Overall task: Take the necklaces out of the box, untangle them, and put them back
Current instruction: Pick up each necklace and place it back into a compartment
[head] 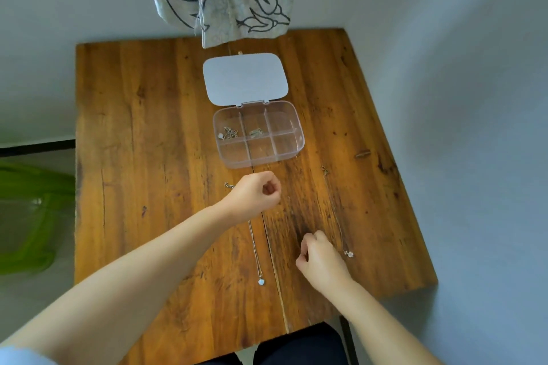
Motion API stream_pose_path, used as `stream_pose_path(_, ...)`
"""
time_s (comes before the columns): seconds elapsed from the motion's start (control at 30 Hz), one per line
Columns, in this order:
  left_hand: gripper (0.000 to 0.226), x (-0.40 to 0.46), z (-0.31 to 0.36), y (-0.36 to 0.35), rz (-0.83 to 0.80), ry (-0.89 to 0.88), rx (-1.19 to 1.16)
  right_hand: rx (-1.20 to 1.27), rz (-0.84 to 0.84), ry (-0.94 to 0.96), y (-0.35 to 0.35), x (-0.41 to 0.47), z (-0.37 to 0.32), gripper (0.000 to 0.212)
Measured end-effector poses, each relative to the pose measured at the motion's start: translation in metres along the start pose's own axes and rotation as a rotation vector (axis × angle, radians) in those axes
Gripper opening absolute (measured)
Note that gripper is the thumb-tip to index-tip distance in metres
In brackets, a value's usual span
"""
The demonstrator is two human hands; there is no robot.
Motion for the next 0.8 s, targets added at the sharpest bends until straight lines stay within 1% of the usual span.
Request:
stream_pose_path(0.03, 0.011, 0.0, 0.002, 0.008, 0.04, 0.026, -0.049, 0.074, 0.004, -0.013, 0.008, 0.006, -0.001, 0.005)
stream_pose_path(0.07, 0.012, 0.0, 0.003, 0.017, 0.088, 0.055, -0.113, 0.168, 0.0, -0.03, 0.016, 0.012, -0.003, 0.007)
stream_pose_path(0.17, 0.012, -0.002, 0.0, 0.05, 0.258, 0.131, -0.297, 0.561, -0.057, -0.083, 0.044, 0.037, -0.021, 0.012)
stream_pose_path(0.23, 0.012, -0.004, -0.007, 0.07, 0.378, 0.154, -0.339, 0.812, -0.088, -0.091, 0.062, 0.057, -0.042, 0.014)
stream_pose_path(0.3, 0.01, -0.004, -0.017, 0.085, 0.481, 0.176, -0.347, 0.925, -0.072, -0.061, 0.075, 0.077, -0.067, 0.013)
stream_pose_path(0.4, 0.007, 0.004, -0.028, 0.091, 0.581, 0.201, -0.266, 0.833, -0.021, 0.035, 0.081, 0.107, -0.102, 0.01)
stream_pose_path(0.53, 0.01, 0.02, -0.03, 0.082, 0.644, 0.155, -0.027, 0.647, 0.002, 0.071, 0.071, 0.133, -0.133, 0.017)
stream_pose_path(0.67, 0.007, 0.027, -0.04, 0.071, 0.646, 0.143, 0.242, 0.403, -0.053, 0.058, 0.063, 0.148, -0.144, 0.025)
stream_pose_path(0.73, 0.007, 0.027, -0.042, 0.069, 0.643, 0.108, 0.334, 0.378, -0.093, 0.021, 0.059, 0.152, -0.142, 0.027)
stream_pose_path(0.8, 0.007, 0.025, -0.039, 0.068, 0.631, 0.043, 0.383, 0.356, -0.093, 0.026, 0.059, 0.151, -0.139, 0.028)
Point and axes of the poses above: each hand's wrist, its own x-axis towards the middle knuckle, its own y-axis out of the back of the hand, z = x × y, the point moved 3 cm from there along x, towards the middle knuckle, and after that the axes turned 8 degrees about z, right-handed, at the moved point
